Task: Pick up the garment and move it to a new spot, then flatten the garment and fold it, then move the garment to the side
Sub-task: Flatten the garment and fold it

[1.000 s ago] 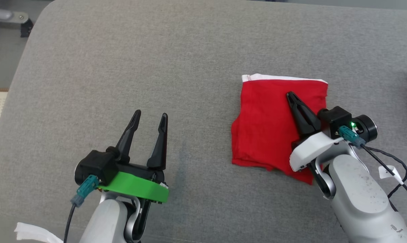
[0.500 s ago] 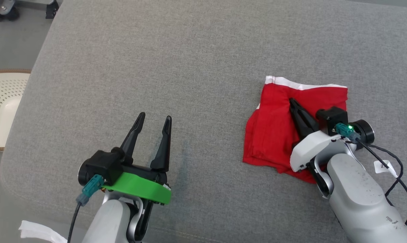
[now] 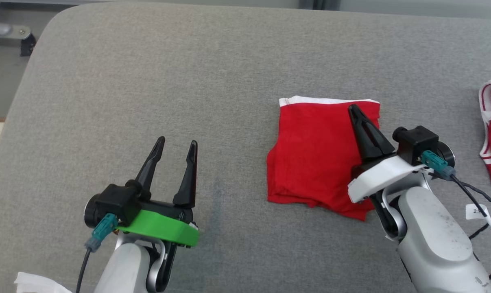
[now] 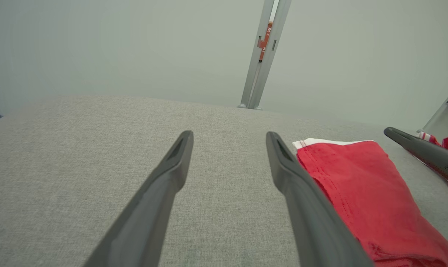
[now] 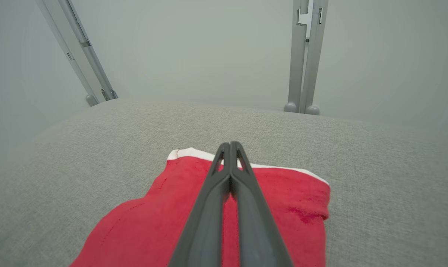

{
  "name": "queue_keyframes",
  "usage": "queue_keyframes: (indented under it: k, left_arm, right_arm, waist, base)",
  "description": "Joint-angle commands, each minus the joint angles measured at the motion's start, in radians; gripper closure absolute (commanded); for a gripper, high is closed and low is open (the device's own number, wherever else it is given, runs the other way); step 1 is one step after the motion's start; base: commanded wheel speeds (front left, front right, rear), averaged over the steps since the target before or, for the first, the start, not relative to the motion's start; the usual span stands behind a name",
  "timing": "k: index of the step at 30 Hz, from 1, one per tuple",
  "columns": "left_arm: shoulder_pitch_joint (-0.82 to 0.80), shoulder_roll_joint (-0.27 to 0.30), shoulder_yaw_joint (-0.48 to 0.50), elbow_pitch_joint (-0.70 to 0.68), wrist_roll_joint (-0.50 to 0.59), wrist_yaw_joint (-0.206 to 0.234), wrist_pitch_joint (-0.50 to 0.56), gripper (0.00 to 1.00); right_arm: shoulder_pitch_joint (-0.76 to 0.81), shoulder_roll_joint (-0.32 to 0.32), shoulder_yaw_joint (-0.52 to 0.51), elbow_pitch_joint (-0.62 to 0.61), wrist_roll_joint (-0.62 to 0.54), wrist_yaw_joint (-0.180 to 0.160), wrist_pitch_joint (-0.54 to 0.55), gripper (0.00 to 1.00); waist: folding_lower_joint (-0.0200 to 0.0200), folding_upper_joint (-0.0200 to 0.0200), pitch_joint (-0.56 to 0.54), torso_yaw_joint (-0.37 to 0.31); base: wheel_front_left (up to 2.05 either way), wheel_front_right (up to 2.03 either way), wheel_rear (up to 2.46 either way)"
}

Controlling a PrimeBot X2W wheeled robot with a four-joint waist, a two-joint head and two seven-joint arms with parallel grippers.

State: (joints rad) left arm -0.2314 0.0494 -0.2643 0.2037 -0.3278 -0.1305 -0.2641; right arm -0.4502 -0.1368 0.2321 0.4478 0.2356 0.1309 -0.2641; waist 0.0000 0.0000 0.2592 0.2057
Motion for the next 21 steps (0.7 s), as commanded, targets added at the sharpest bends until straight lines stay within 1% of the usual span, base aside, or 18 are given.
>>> queue_keyframes:
  k: [1, 5, 6, 7, 8, 12, 21]
  left_arm:
    - [0.019, 0.003, 0.010, -0.004, 0.010, 0.000, 0.000, 0.00]
    - [0.026, 0.003, 0.025, -0.009, 0.004, 0.000, 0.000, 0.00]
    - [0.029, 0.003, 0.026, -0.009, 0.004, 0.000, 0.000, 0.00]
    - [0.031, 0.003, 0.026, -0.008, 0.005, 0.000, 0.000, 0.00]
    - [0.035, 0.003, 0.027, -0.007, 0.006, 0.000, 0.000, 0.00]
    - [0.047, 0.003, 0.040, -0.005, 0.009, 0.000, 0.000, 0.00]
    - [0.081, 0.003, 0.053, 0.005, 0.013, 0.000, 0.000, 0.00]
  right_arm:
    - [0.025, -0.003, -0.015, -0.025, 0.008, 0.000, 0.000, 1.00]
    - [0.087, 0.001, -0.070, -0.095, 0.025, 0.000, 0.000, 1.00]
    - [0.101, 0.001, -0.084, -0.112, 0.021, 0.000, 0.000, 0.53]
    - [0.114, 0.002, -0.095, -0.123, 0.020, 0.000, 0.000, 0.02]
    - [0.130, 0.005, -0.109, -0.138, 0.018, 0.000, 0.000, 0.00]
    - [0.186, 0.015, -0.141, -0.176, 0.005, 0.000, 0.000, 0.00]
    - [0.263, 0.039, -0.160, -0.207, -0.015, 0.000, 0.000, 0.00]
  waist:
    - [0.0000, 0.0000, -0.042, -0.055]
    - [0.0000, 0.0000, -0.063, -0.098]
    - [0.0000, 0.0000, -0.068, -0.108]
    - [0.0000, 0.0000, -0.073, -0.116]
    - [0.0000, 0.0000, -0.078, -0.125]
    - [0.0000, 0.0000, -0.096, -0.155]
    - [0.0000, 0.0000, -0.118, -0.191]
  base:
    - [0.00, 0.00, 0.00]
    - [0.00, 0.00, 0.00]
    - [0.00, 0.00, 0.00]
    - [0.00, 0.00, 0.00]
    - [0.00, 0.00, 0.00]
    - [0.00, 0.00, 0.00]
    - [0.00, 0.00, 0.00]
